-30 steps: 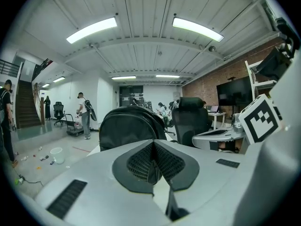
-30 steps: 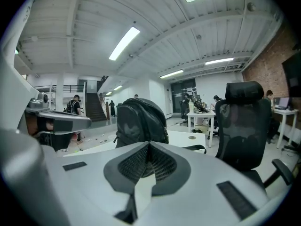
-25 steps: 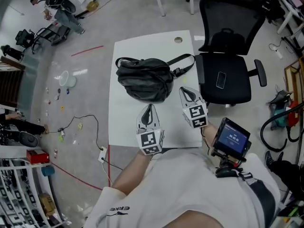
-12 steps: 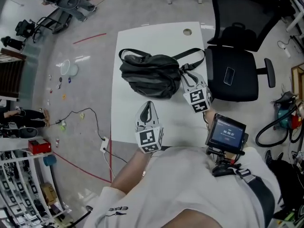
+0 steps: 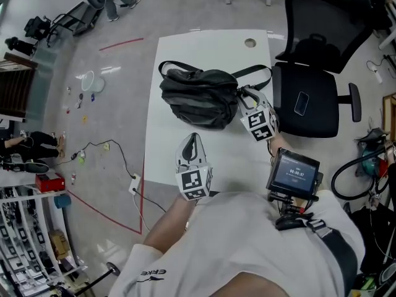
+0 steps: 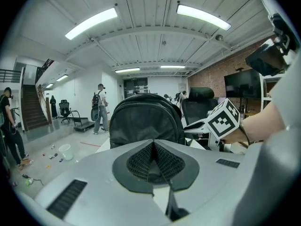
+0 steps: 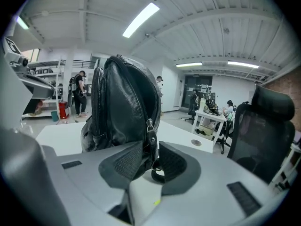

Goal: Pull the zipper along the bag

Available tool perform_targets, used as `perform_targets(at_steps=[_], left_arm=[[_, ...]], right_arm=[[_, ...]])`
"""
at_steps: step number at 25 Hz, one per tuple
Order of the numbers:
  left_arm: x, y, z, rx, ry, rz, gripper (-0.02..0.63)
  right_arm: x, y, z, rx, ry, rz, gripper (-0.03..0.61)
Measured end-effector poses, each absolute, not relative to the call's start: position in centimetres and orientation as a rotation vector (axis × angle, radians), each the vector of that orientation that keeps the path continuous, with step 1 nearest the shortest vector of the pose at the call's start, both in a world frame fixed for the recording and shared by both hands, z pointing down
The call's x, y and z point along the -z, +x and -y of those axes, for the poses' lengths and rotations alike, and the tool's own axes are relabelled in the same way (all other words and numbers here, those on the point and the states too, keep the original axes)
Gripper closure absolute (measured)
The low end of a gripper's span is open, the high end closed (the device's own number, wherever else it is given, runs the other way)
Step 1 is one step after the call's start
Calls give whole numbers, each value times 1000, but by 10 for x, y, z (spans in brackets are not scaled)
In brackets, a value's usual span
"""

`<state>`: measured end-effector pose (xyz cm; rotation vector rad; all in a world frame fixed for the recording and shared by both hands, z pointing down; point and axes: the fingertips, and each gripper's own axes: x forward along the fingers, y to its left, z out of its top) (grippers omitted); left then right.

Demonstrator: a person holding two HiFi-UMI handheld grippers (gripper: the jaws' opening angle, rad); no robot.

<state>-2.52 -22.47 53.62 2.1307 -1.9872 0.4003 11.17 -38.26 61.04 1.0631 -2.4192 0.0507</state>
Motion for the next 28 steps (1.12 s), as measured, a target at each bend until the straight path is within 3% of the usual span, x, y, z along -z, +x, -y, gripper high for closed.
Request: perform_targets(at_steps=[9, 15, 28], left_arm=[[-533, -31, 212, -410, 2094, 2034, 611], [-532, -31, 210, -403, 2083, 2055, 611], [-520, -78, 241, -372, 2107, 2148, 611]], right_arm=[[-617, 109, 392, 56, 1011, 2355, 490], [-611, 118, 399, 99, 1081, 2303, 556], [-576, 121, 391, 118, 1207, 2301, 558]])
